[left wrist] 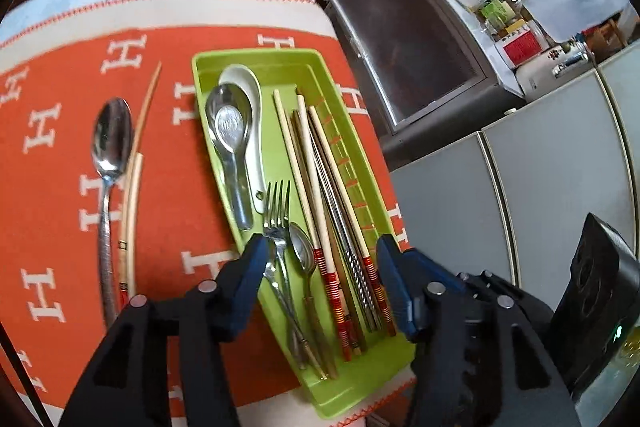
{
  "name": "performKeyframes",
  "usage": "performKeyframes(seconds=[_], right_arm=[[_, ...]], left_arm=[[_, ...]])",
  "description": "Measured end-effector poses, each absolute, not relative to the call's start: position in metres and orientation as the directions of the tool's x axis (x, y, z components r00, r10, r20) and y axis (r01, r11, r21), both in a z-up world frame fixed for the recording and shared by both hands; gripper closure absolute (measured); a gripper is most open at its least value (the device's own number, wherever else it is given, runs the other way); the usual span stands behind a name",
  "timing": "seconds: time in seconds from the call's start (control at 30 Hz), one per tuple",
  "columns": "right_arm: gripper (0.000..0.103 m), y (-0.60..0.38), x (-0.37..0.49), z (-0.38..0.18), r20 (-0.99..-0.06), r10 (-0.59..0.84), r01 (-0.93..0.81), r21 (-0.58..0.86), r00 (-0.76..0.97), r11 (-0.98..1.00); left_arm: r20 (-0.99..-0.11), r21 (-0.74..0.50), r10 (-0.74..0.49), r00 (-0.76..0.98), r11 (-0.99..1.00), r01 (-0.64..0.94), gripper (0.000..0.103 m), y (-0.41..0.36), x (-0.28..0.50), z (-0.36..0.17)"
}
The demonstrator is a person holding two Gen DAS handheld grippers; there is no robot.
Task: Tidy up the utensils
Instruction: 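Carry both held chopsticks into the green tray and open both tools, then lift both open tools away from the tray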
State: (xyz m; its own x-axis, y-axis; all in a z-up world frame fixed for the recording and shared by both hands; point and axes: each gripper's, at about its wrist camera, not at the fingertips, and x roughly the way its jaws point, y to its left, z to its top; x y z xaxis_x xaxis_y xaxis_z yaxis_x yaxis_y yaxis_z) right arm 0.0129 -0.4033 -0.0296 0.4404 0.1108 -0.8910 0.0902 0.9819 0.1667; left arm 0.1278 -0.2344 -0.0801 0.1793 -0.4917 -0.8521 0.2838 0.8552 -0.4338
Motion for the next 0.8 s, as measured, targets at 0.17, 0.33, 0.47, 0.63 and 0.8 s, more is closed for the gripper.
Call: performKeyframes(seconds=[0.17, 0.33, 0.47, 0.63, 0.8], right_arm=[[0.078, -0.404, 0.003, -0.018, -0.866, 0.14, 0.122, 0.224, 0.479, 0.967], [0.063, -0.388, -0.007, -0.006, -0.852, 0.152, 0.133, 0.249, 0.501, 0.959], [0.062, -0.371, -0.011, 0.002, -0.845, 0.17, 0.126, 0.268, 0.507, 0.955], [0.049, -0.349, -0.017, 0.017, -0.827, 0.167, 0.128, 0.275, 0.537, 0.953], [0.044, -0.327, -0.022, 0.03, -0.818, 0.093, 0.141, 0.208, 0.568, 0.968]], left_arm=[[-0.864, -0.357, -0.436, 0.251, 0.883, 0.305, 0.032, -0.212, 0.126, -0.061], [-0.876, -0.292, -0.378, 0.3, 0.91, 0.295, 0.031, -0.182, 0.121, -0.054], [-0.885, -0.22, -0.317, 0.34, 0.93, 0.294, 0.025, -0.158, 0.11, -0.05], [-0.87, -0.111, -0.231, 0.436, 0.953, 0.283, 0.022, -0.131, 0.093, -0.036], [-0.837, -0.016, -0.169, 0.52, 0.958, 0.286, 0.015, -0.112, 0.078, -0.023]])
